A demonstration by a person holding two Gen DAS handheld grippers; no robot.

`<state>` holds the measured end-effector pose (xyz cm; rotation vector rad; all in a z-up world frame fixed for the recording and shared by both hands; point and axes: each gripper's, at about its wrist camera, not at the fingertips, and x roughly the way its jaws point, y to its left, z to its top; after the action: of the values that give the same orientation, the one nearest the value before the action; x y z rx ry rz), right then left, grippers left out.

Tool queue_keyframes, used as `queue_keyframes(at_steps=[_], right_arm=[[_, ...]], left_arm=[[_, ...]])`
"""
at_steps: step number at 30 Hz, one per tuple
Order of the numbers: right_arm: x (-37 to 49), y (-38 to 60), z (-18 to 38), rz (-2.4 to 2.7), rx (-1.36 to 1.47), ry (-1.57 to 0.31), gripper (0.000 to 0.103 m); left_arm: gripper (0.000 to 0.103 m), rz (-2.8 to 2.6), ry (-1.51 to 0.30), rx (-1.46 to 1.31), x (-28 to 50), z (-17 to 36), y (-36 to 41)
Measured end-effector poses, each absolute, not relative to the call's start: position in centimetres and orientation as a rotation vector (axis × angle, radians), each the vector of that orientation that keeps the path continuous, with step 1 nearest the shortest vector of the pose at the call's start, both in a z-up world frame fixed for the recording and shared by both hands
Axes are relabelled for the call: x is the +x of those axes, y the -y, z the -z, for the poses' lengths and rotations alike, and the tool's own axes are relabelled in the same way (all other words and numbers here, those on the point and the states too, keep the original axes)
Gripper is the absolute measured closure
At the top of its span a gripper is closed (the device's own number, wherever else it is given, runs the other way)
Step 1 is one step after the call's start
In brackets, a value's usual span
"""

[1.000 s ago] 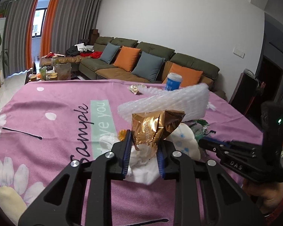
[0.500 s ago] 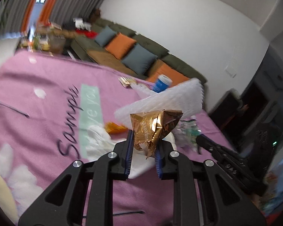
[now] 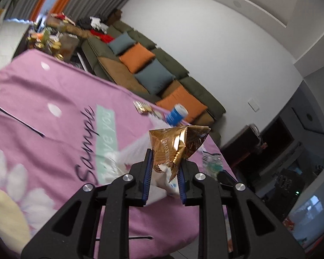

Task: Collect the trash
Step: 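Carry the gold packet and clear wrapper in both tools over the teal bin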

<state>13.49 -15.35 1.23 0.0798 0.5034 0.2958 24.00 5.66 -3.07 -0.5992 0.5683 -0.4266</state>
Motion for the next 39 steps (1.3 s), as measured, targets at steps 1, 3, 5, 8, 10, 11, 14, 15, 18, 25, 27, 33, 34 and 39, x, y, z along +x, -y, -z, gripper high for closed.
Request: queue_keyframes(at_steps=[1,3,5,8,10,11,14,15,18,25,27,33,34,39], right_arm=[[13.4,15.1,-1.4,-0.303,0.076,-0.497,0.102],[13.1,14.6,-2.0,-0.318,0.065,-0.482,0.102],[12.6,13.7,-2.7,-0.340,0.052,-0.464,0.102],[12.3,12.2,-3.2,-0.372,0.032,-0.455,0.102],[11.8,11.3,-3.5,-0.392,0.023,-0.444,0.102],[11.7,10.9,-3.6,-0.399,0.016,-0.441,0.102],[11.6,9.7,-3.5,-0.413,-0.006,-0.450,0.102],[11.6,9.5,-3.3,-0.419,-0.003,-0.457,0.102],[11.1,8.6,-3.6,-0.434,-0.014,-0.451,0.102],[10.3,5.1,-4.7,-0.513,-0.058,-0.428,0.102],[10.3,3.8,-4.9,-0.546,-0.072,-0.424,0.102],[10.1,-0.7,-5.7,-0.666,-0.106,-0.408,0.102],[10.1,-1.9,-5.9,-0.695,-0.117,-0.404,0.102],[10.2,-6.6,-6.4,-0.824,-0.140,-0.396,0.102]], left_arm=[[0.082,0.417,-0.561,-0.603,23.9,2.9,-6.0],[0.082,0.402,-0.539,-0.602,23.1,2.3,-6.9],[0.081,0.382,-0.521,-0.592,22.0,1.9,-7.7],[0.081,0.348,-0.518,-0.602,20.6,2.3,-10.0],[0.081,0.321,-0.524,-0.613,19.3,2.9,-11.1],[0.081,0.313,-0.522,-0.616,18.7,3.1,-11.6],[0.081,0.276,-0.526,-0.630,17.6,4.1,-13.5],[0.081,0.268,-0.526,-0.636,17.2,4.3,-13.9],[0.081,0.232,-0.499,-0.618,15.6,4.0,-15.0],[0.080,0.133,-0.428,-0.575,10.9,2.7,-17.8],[0.080,0.093,-0.409,-0.563,9.5,2.4,-18.8],[0.080,-0.031,-0.374,-0.560,5.7,1.8,-22.0],[0.080,-0.053,-0.368,-0.560,5.0,1.7,-22.6],[0.080,-0.174,-0.341,-0.560,1.9,1.5,-25.8]])
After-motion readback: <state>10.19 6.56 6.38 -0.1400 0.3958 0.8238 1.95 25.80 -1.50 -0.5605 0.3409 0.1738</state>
